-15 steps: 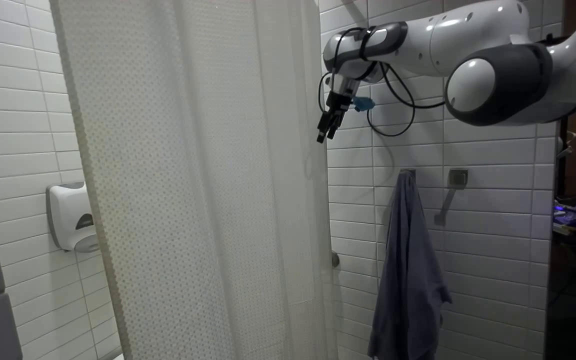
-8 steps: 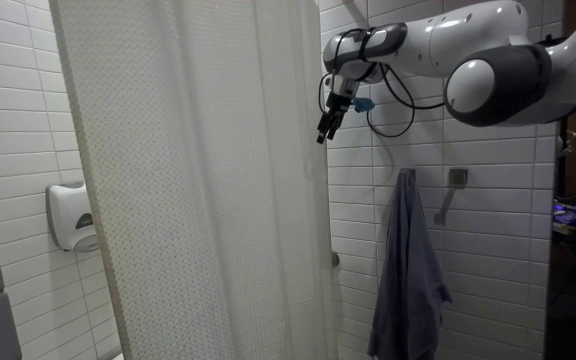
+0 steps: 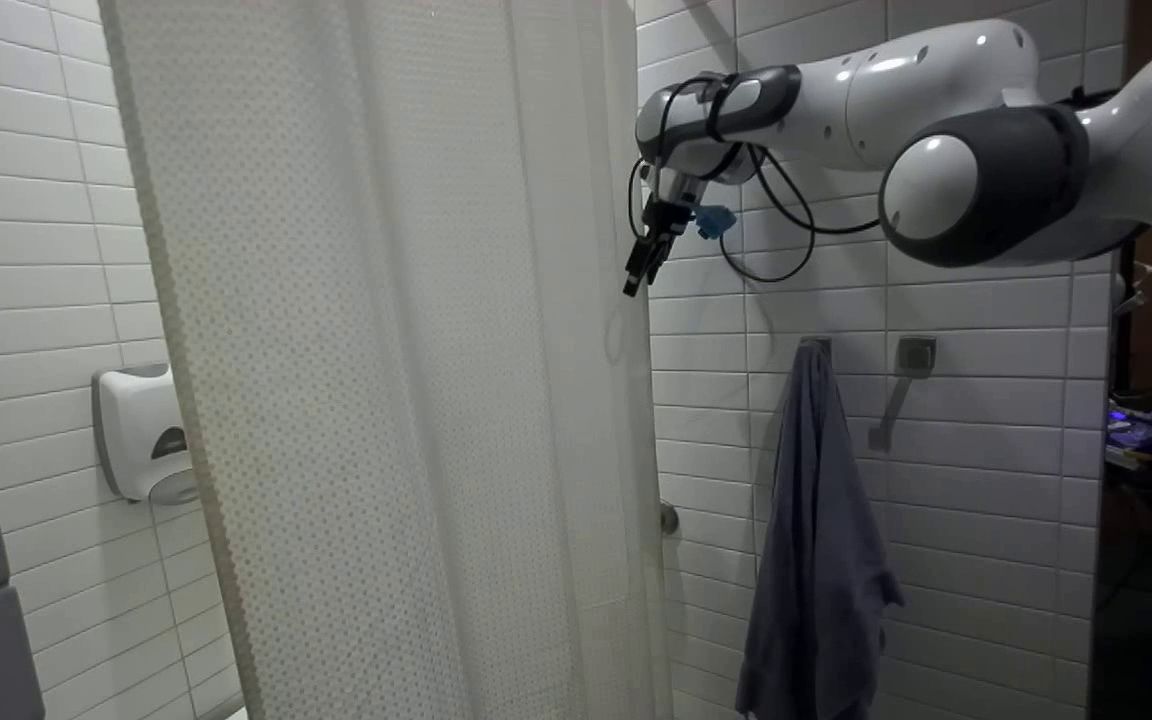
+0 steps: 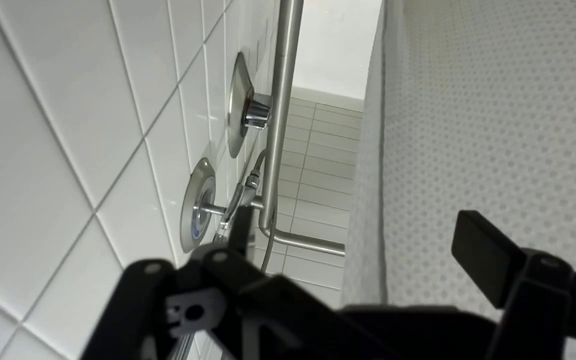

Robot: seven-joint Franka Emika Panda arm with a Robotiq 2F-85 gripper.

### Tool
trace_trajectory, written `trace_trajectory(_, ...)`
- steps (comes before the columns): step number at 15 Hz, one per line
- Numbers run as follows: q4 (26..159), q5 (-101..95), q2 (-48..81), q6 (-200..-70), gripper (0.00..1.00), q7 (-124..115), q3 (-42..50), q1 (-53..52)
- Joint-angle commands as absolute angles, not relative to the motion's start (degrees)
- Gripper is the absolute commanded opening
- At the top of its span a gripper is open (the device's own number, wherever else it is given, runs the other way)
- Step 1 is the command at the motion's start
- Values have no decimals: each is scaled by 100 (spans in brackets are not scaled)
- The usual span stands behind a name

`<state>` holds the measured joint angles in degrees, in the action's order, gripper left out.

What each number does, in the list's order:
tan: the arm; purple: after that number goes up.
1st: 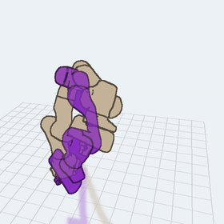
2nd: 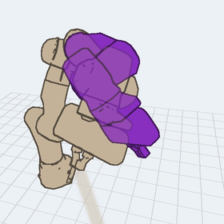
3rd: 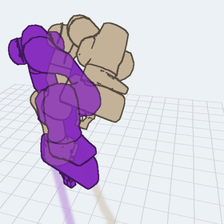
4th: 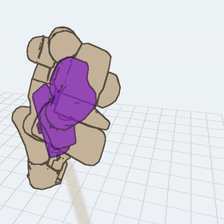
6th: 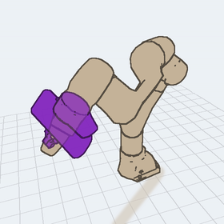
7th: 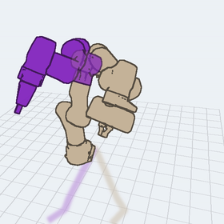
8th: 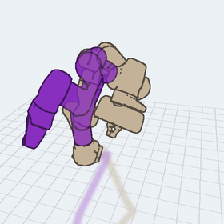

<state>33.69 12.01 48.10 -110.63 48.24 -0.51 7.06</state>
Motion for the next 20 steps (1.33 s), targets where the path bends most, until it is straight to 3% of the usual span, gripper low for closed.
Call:
trace_trajectory(1, 3257, 988, 4939, -11507, 100, 5003, 43, 579)
trace_trajectory(11, 3294, 1029, 5068, -12119, 100, 5184, -148, 682)
trace_trajectory(12, 3301, 1109, 5070, -12087, 75, 5266, -229, 730)
trace_trajectory(14, 3315, 1318, 5067, -11981, 70, 5449, -389, 819)
trace_trajectory(20, 3344, 1477, 5053, -11858, 21, 5540, -508, 880)
